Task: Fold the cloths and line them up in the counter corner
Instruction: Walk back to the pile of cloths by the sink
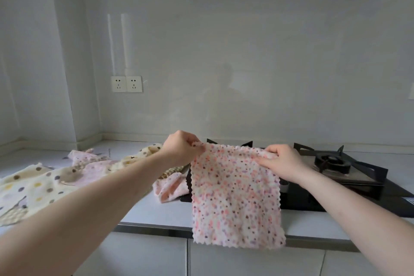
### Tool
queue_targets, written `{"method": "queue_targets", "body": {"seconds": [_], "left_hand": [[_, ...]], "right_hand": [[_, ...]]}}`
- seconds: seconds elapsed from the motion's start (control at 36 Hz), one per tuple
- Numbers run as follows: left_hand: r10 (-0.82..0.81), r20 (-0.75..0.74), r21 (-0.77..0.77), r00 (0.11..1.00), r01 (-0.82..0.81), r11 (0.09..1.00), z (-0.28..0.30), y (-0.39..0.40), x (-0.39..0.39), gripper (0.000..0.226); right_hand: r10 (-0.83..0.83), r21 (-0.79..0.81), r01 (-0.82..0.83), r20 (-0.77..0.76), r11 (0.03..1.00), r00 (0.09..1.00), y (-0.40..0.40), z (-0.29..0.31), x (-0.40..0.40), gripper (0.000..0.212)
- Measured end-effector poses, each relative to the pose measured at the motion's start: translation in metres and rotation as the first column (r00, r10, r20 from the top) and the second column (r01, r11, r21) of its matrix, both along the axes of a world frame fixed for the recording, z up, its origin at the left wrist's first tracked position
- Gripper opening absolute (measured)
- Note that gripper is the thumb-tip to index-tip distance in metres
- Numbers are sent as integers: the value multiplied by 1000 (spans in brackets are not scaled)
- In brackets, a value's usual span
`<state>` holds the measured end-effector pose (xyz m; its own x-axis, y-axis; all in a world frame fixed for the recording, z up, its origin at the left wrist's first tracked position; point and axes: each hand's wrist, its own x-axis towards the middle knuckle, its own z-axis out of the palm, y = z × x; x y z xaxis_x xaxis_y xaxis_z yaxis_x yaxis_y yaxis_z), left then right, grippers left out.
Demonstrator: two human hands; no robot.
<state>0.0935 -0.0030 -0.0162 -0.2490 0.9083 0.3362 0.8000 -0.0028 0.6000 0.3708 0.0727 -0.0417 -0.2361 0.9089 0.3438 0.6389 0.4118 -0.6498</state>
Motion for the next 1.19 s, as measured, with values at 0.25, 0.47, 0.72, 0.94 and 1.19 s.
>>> {"method": "queue_targets", "body": {"seconds": [0.25, 0.47, 0.72, 0.94, 1.19], "left_hand": [[100, 79, -34, 992, -98, 995, -36, 41, -4, 12], [103, 131, 32, 986, -108, 994, -51, 59, -8, 12], [8, 89, 27, 996, -10, 1000, -69, 50, -18, 14], [-87, 43, 14, 995, 86, 996, -92, 27, -25, 15], [-62, -41, -19, 997, 61, 998, -117, -4, -21, 19]], "right_hand": [[-111, 4, 111, 49, 994, 993, 39, -36, -15, 4], [-148, 36, 147, 27, 989, 989, 60, -45, -24, 15], [-93, 79, 97, -58, 992, 994, 57, -60, -17, 17], [23, 91, -21, -18, 996, 1000, 27, -81, -1, 14], [92, 83, -92, 10, 992, 996, -6, -103, 20, 22]]}}
